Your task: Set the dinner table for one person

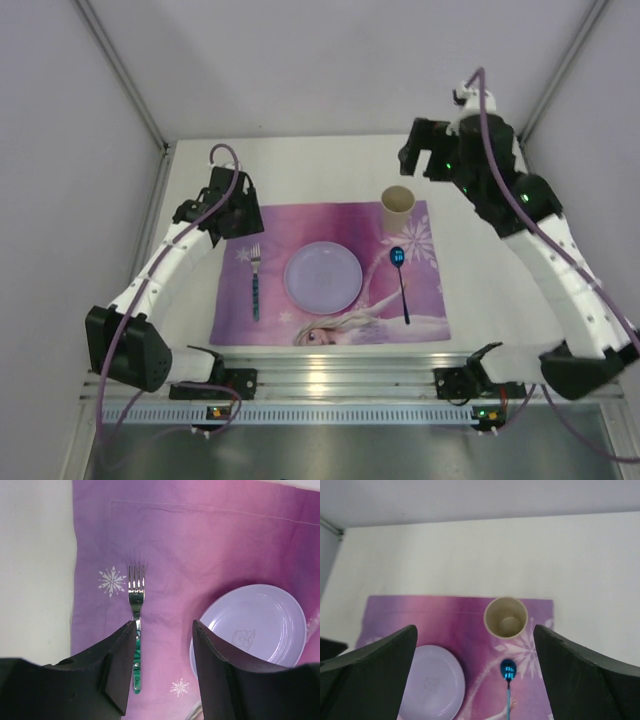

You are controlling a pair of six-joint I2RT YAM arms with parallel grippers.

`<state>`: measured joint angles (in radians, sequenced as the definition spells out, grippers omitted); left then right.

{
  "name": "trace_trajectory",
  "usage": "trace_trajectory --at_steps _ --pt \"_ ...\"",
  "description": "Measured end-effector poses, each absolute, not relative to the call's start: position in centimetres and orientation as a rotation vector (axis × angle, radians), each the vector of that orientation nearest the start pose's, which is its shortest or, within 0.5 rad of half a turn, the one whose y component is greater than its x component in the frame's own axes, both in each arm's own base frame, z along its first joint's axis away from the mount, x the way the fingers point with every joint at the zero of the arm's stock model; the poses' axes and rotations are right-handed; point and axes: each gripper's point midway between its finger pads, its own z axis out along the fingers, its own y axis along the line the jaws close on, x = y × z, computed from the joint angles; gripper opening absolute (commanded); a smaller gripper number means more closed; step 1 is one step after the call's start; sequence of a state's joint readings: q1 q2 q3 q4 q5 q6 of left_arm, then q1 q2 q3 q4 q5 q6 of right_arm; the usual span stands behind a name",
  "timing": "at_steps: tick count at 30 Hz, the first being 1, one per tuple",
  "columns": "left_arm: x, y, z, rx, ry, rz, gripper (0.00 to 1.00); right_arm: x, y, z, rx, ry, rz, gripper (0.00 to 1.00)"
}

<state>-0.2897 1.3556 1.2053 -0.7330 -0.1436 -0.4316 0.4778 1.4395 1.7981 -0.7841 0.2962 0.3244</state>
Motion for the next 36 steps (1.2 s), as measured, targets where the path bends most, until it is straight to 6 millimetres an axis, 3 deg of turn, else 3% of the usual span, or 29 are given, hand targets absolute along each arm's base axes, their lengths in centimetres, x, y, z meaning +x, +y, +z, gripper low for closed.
trace_trajectory --at_steps 2,4,6,8,11,13,15,16,17,18,24,29,36 --pt "32.7 -9.2 17.5 -0.238 2.429 -0.166 0.54 32.6 14.6 38.8 0.058 1.904 0.337 1.00" --pt "32.1 -9.2 17.3 -0.241 2.432 -0.181 0.54 28.8 12.7 37.3 0.136 1.863 0.403 1.00" --pt "31.5 -9.2 17.4 -0.238 2.425 -0.197 0.54 25.3 10.9 33.7 0.203 1.876 0.442 1.00" --pt "31.0 -9.1 17.8 -0.236 2.410 -0.206 0.54 23.1 10.5 29.3 0.232 1.915 0.494 1.00" --pt "30.2 -8.4 18.7 -0.243 2.361 -0.195 0.56 20.7 10.5 22.6 0.250 2.035 0.525 1.00" --pt "29.9 -7.5 19.8 -0.261 2.310 -0.162 0.59 19.0 10.4 19.9 0.250 2.105 0.544 1.00" --pt "29.7 -6.7 21.1 -0.283 2.252 -0.134 0.63 17.9 10.5 19.5 0.241 2.130 0.573 1.00" --pt "29.7 -6.1 22.0 -0.297 2.210 -0.116 0.84 17.5 10.5 19.7 0.240 2.128 0.588 1.00" --pt "29.7 -5.6 22.8 -0.300 2.172 -0.096 0.96 17.1 10.4 20.1 0.240 2.122 0.600 1.00" --pt "29.7 -5.1 23.6 -0.306 2.136 -0.079 0.98 16.6 10.2 20.6 0.240 2.118 0.609 1.00" --pt "29.6 -2.5 26.4 -0.337 2.009 0.049 0.98 14.2 9.8 22.9 0.206 2.092 0.674 1.00" --pt "29.4 -2.1 27.4 -0.317 1.982 0.065 0.99 12.2 10.1 22.7 0.157 2.111 0.742 1.00" --pt "27.4 -1.6 30.6 -0.310 1.839 -0.001 0.98 10.3 10.8 22.5 0.053 2.129 0.810 1.00"
